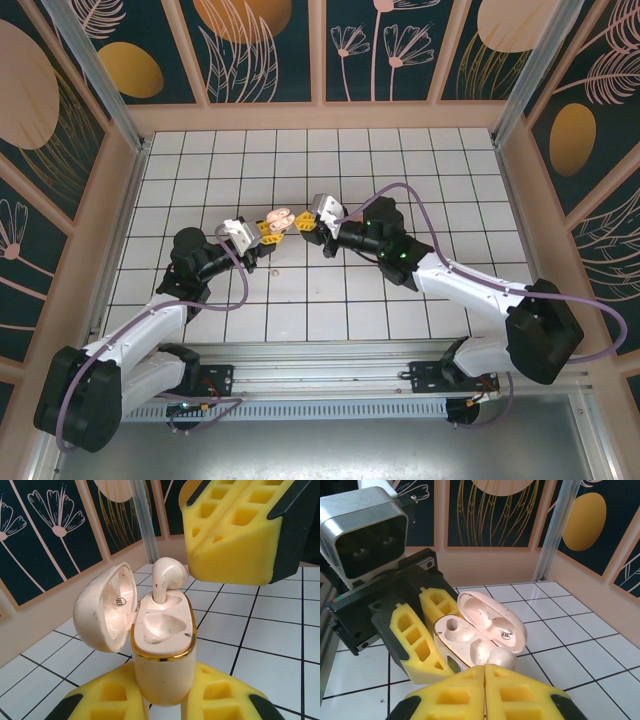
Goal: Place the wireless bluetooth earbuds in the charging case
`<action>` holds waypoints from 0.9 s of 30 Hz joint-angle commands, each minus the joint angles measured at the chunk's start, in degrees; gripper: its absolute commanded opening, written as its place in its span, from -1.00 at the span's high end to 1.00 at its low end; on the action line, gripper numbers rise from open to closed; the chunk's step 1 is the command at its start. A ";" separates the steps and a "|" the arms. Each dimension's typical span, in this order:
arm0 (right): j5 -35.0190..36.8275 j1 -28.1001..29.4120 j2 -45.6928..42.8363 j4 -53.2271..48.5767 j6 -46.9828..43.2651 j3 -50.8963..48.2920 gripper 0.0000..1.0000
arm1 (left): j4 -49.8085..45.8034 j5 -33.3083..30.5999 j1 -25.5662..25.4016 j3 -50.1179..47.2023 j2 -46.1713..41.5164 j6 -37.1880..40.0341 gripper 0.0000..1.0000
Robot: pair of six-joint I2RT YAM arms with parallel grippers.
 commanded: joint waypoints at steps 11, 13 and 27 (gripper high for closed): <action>-1.70 0.32 0.33 2.03 -0.23 1.54 0.84 | 3.44 0.81 -0.45 1.06 0.24 -0.53 0.92; -0.95 0.19 -1.34 3.07 0.36 -0.23 0.70 | 3.40 0.81 -0.40 1.06 0.24 -0.51 0.92; -1.27 -0.82 -1.25 7.41 2.49 -1.88 0.55 | 3.35 0.90 -0.46 1.12 0.15 -0.49 0.92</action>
